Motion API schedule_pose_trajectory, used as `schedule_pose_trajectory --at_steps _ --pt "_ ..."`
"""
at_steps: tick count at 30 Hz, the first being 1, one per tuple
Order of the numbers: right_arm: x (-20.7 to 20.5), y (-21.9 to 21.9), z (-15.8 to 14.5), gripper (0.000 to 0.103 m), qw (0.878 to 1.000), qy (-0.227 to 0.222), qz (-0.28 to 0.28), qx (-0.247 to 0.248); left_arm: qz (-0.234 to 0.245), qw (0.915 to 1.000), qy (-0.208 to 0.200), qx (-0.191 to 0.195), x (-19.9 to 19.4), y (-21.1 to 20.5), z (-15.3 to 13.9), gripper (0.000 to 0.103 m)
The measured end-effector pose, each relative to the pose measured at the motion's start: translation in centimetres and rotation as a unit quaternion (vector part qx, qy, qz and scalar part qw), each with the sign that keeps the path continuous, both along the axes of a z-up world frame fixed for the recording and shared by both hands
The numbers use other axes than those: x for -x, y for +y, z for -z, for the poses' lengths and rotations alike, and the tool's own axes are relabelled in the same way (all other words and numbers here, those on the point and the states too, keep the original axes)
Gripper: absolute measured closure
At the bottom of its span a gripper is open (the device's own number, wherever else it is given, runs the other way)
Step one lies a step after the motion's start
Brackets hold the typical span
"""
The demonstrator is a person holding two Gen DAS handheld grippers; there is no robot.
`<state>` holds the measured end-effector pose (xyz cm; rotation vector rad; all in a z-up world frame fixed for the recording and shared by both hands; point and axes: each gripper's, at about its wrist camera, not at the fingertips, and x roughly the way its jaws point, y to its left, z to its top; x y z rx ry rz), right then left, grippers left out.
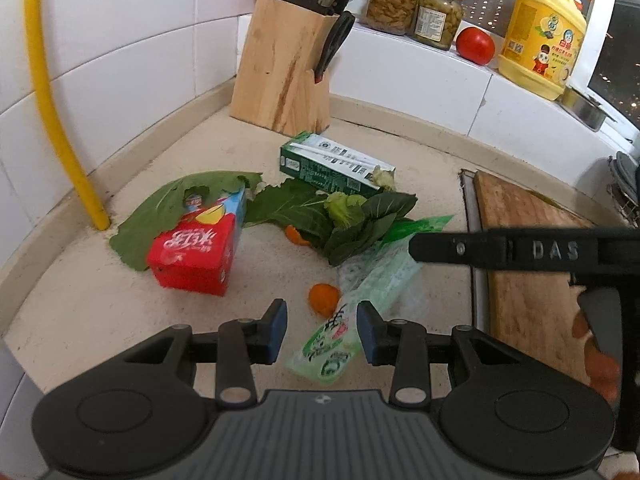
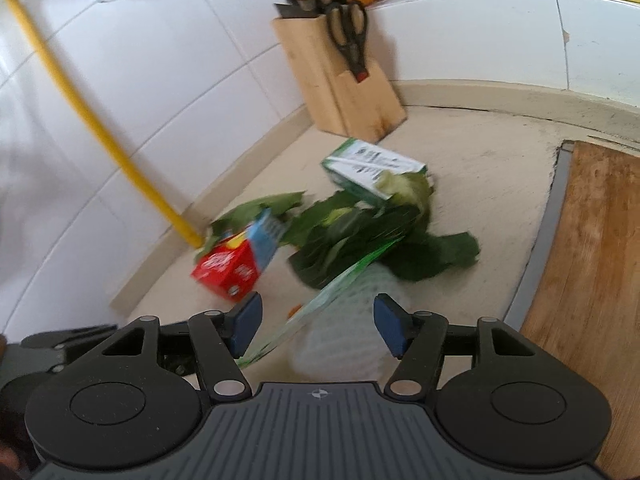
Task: Collect trash
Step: 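Grasp the green plastic wrapper with the left tool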
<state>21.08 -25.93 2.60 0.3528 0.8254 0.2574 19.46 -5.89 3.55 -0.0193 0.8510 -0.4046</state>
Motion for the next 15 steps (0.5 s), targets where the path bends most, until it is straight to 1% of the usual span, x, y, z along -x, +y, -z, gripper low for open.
schedule_pose_trajectory --at_steps 3,5,8,10,11,13,14,15 --pt "-1.3 -0.7 -0.1 0.034 1.0 0.003 0.001 -0.001 0.013 0.9998 0.006 0.014 -0.8 -0.2 -0.2 0.069" --pt "-2.1 -1.0 0.2 0.033 1.0 0.01 -0.001 -0.006 0.022 0.9996 0.007 0.017 -0.8 -0.6 -0.2 0.066" --pt "-3.1 -1.0 0.7 0.034 0.999 0.024 -0.017 -0.019 0.042 0.9991 0.005 0.008 -0.5 -1.7 0.0 0.065" --pt "-3.7 -0.7 1.1 0.038 0.999 0.031 -0.029 -0.019 0.055 0.9985 0.0 -0.002 -0.4 -2.3 -0.1 0.064" --pt "-4.0 -0.7 1.3 0.042 0.999 0.034 -0.033 -0.022 0.06 0.9981 -0.006 -0.012 -0.3 -2.7 -0.1 0.064" --pt "-4.6 -0.8 1.7 0.054 0.998 0.04 -0.035 -0.03 0.068 0.9969 -0.017 -0.036 -0.2 -3.5 0.0 0.063" --pt "-4.7 -0.9 1.7 0.065 0.998 0.04 -0.035 -0.032 0.073 0.9961 -0.019 -0.047 -0.3 -3.8 0.1 0.063" --pt "-4.7 -1.1 1.8 0.074 0.998 0.04 -0.035 -0.035 0.078 0.9951 -0.019 -0.058 -0.5 -4.3 0.3 0.063"
